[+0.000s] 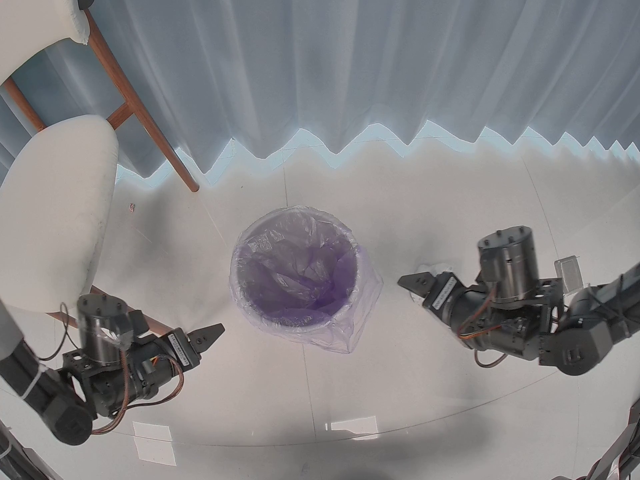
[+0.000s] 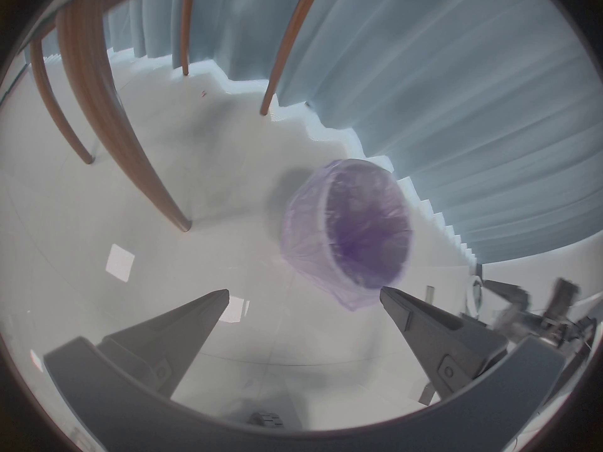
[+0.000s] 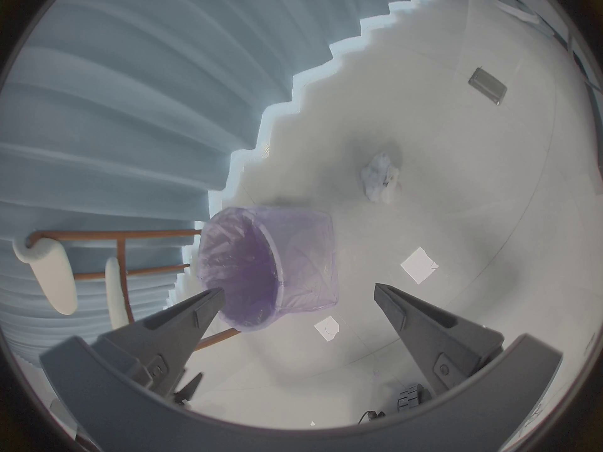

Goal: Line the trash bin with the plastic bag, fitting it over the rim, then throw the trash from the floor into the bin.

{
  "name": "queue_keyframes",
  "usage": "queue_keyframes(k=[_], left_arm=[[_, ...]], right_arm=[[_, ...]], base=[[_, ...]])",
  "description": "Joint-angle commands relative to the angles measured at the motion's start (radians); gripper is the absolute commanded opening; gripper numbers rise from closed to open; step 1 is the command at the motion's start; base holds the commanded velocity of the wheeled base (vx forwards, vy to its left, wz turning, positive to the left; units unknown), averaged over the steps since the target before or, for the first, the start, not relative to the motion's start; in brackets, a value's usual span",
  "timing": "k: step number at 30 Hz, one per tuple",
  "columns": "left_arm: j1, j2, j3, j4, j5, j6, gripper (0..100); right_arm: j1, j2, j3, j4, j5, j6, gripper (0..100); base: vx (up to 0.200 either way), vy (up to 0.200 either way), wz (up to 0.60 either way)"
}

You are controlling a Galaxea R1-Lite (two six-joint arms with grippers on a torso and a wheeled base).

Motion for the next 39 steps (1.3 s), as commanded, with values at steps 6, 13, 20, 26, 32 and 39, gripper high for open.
queue_keyframes(k=[6,13,20,26,32,39], left_arm=[[-0.109,-0.41,0.202,-0.002,-0.009,0.004,100],[-0.097,-0.43,0.212,-0.002,-0.006,0.007,100],[-0.095,-0.428,0.216,-0.002,-0.002,0.008,100],[-0.095,-0.43,0.242,-0.002,-0.003,0.011,100],[-0.072,-0.431,0.242,-0.002,-0.002,0.011,100],[-0.071,-0.43,0.241,-0.002,-0.006,0.011,100]], right_arm=[[0.024,0.391,-0.373,0.16,0.008,-0.018,100],[0.028,0.498,-0.578,0.3,0.007,-0.018,100],[0.028,0.59,-0.733,0.386,0.002,-0.04,100],[0.025,0.68,-0.855,0.424,-0.006,-0.077,100],[0.025,0.742,-0.957,0.461,-0.029,-0.098,0],[0.01,0.725,-1.0,0.504,-0.03,-0.173,0]], base=[[0.0,0.0,0.0],[0.0,0.0,0.0],[0.0,0.0,0.0],[0.0,0.0,0.0],[0.0,0.0,0.0],[0.0,0.0,0.0]])
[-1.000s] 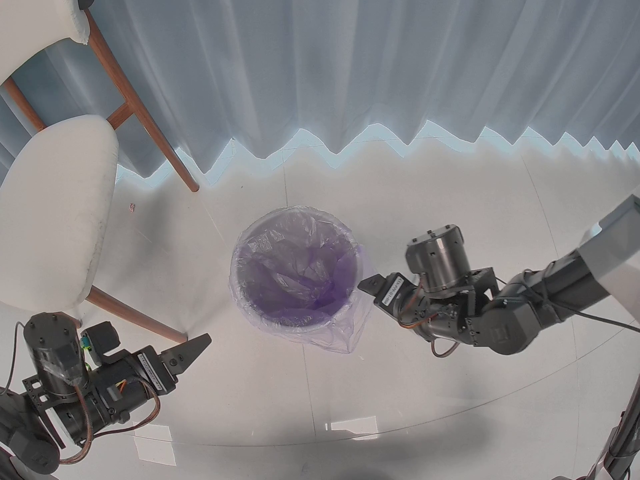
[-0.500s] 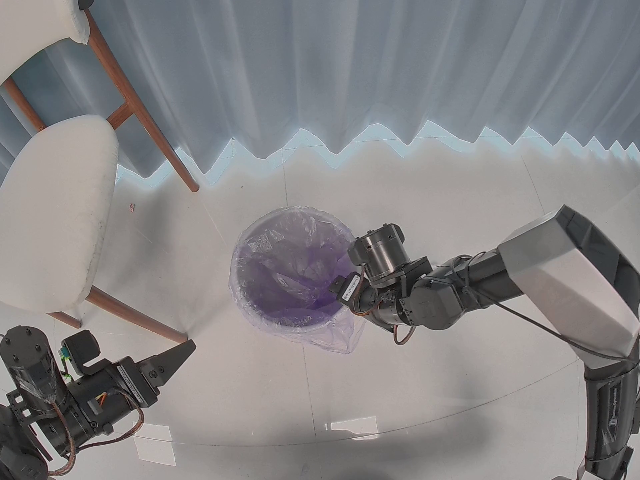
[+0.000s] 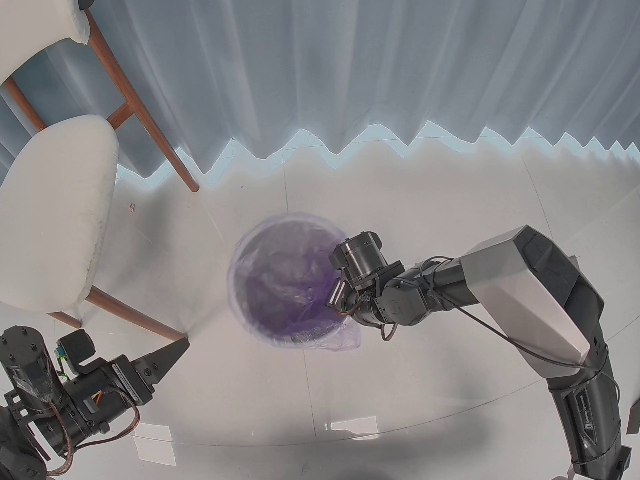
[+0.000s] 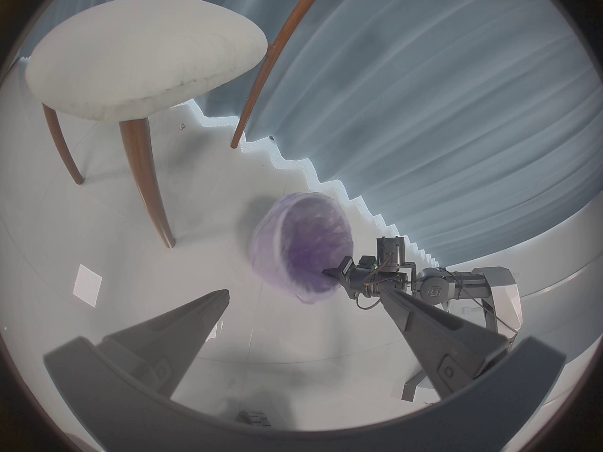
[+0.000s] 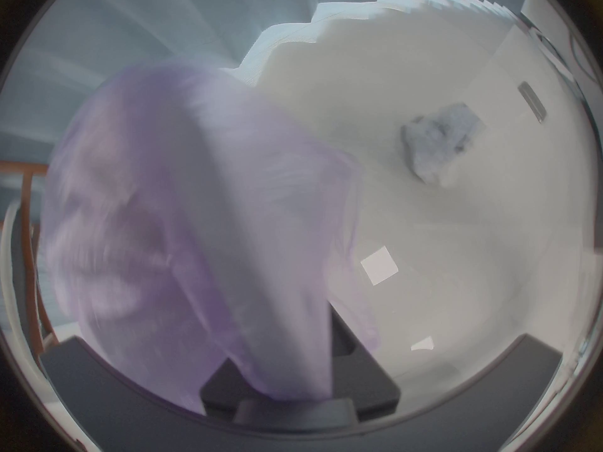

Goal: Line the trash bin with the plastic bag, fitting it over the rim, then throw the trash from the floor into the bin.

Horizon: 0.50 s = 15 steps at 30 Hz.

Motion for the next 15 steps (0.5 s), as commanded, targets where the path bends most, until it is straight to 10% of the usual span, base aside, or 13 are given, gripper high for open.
queue_keyframes(k=[1,7,15], left_arm=[[0.003,0.003,0.016,0.0,-0.002,-0.001,100],[0.003,0.007,0.015,0.0,-0.007,-0.001,100],[0.003,0.01,0.015,0.0,-0.008,-0.001,100]], right_arm=[[-0.025,-0.012,-0.018,0.003,0.002,-0.066,0],[-0.081,-0.097,-0.004,0.007,0.045,-0.315,0],[-0.137,-0.215,0.174,-0.04,0.277,-0.781,0]], base=[[0.0,0.0,0.0],[0.0,0.0,0.0],[0.0,0.0,0.0]])
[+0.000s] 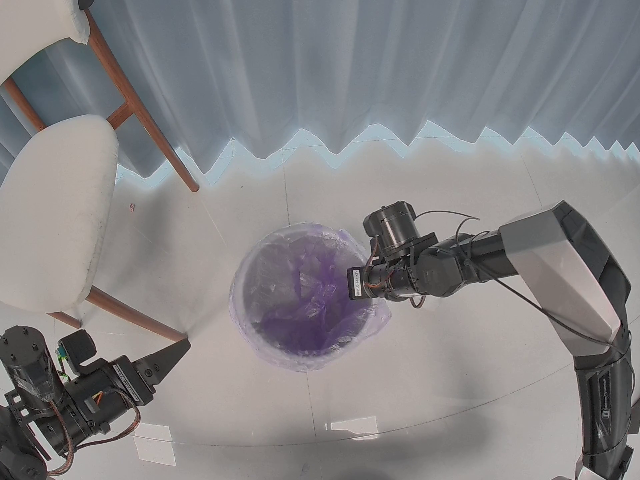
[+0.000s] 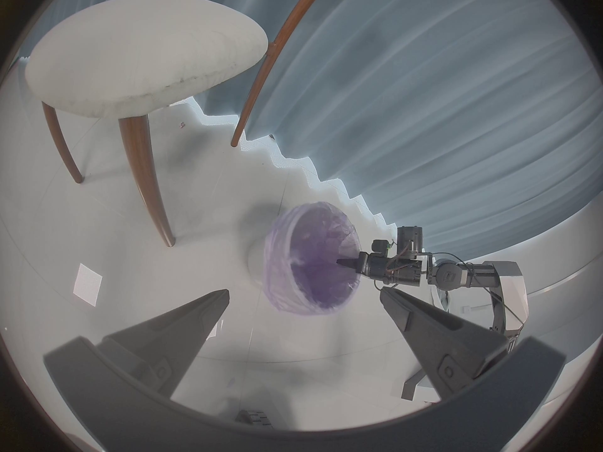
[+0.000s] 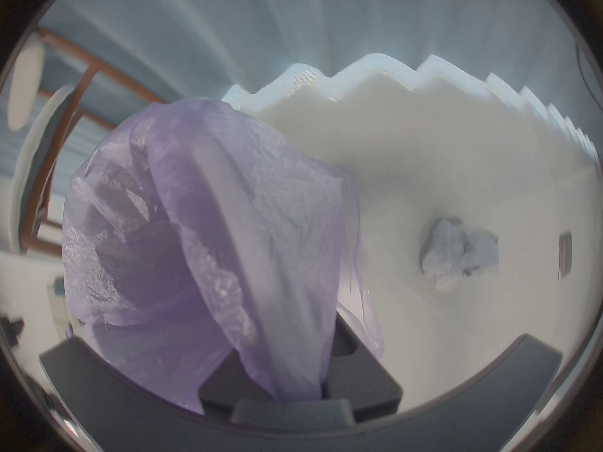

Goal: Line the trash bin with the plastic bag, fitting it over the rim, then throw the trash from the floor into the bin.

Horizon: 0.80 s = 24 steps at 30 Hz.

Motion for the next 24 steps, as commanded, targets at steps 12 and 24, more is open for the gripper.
queue_keyframes(k=[12,24], left_arm=[[0.0,0.003,0.017,0.003,0.001,-0.001,100],[0.0,0.006,0.017,0.003,-0.001,0.001,100]], right_arm=[[-0.072,-0.136,0.361,-0.231,0.321,-0.467,0],[-0.07,-0.064,0.338,-0.329,0.302,-0.527,0]], base=[[0.0,0.0,0.0],[0.0,0.0,0.0]])
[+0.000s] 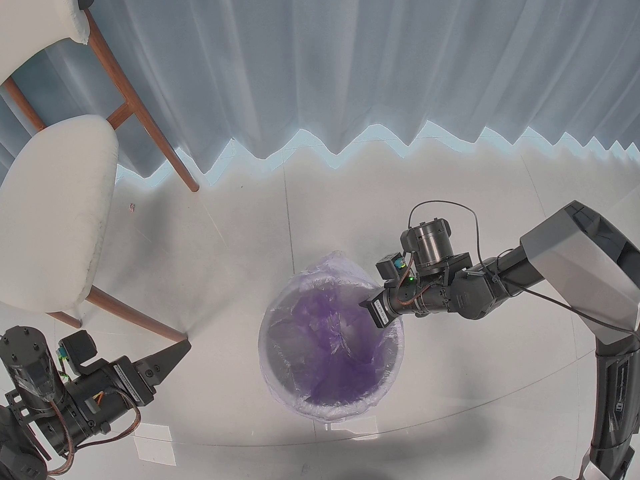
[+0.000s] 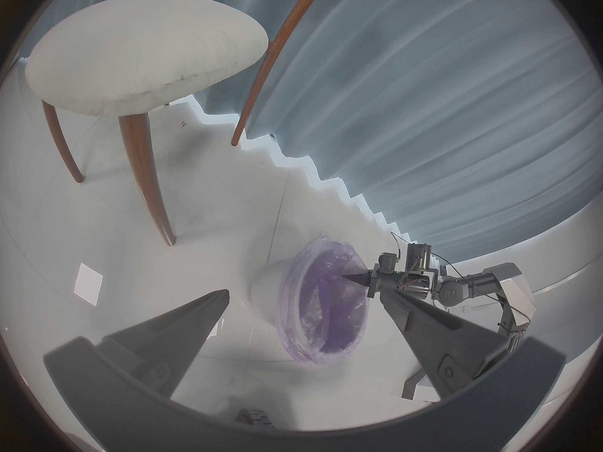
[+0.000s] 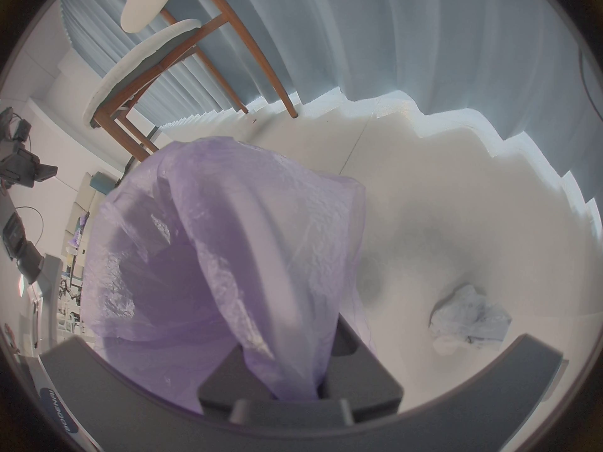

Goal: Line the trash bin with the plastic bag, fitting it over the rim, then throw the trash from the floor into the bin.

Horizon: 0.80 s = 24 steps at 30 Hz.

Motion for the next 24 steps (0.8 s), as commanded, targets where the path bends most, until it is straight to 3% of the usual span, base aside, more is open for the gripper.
queue_keyframes(k=[1,2,16,19,24], left_arm=[[0.0,0.003,0.018,0.0,0.0,0.001,100],[0.0,0.003,0.018,0.0,0.0,0.001,100],[-0.02,0.006,0.018,0.014,0.0,0.0,100],[-0.037,0.028,0.018,0.063,-0.002,0.0,100],[-0.042,0.126,0.018,0.106,-0.02,0.003,100]], right_arm=[[-0.001,0.041,-0.008,-0.037,-0.013,-0.014,0],[-0.002,0.045,-0.01,-0.05,-0.016,-0.017,100],[0.003,-0.008,0.006,-0.066,-0.019,-0.009,100],[-0.001,-0.053,0.013,-0.078,-0.019,0.016,100],[-0.007,-0.11,0.061,-0.162,-0.023,0.135,100]], base=[[0.0,0.0,0.0],[0.0,0.0,0.0],[0.0,0.0,0.0],[0.0,0.0,0.0],[0.0,0.0,0.0]])
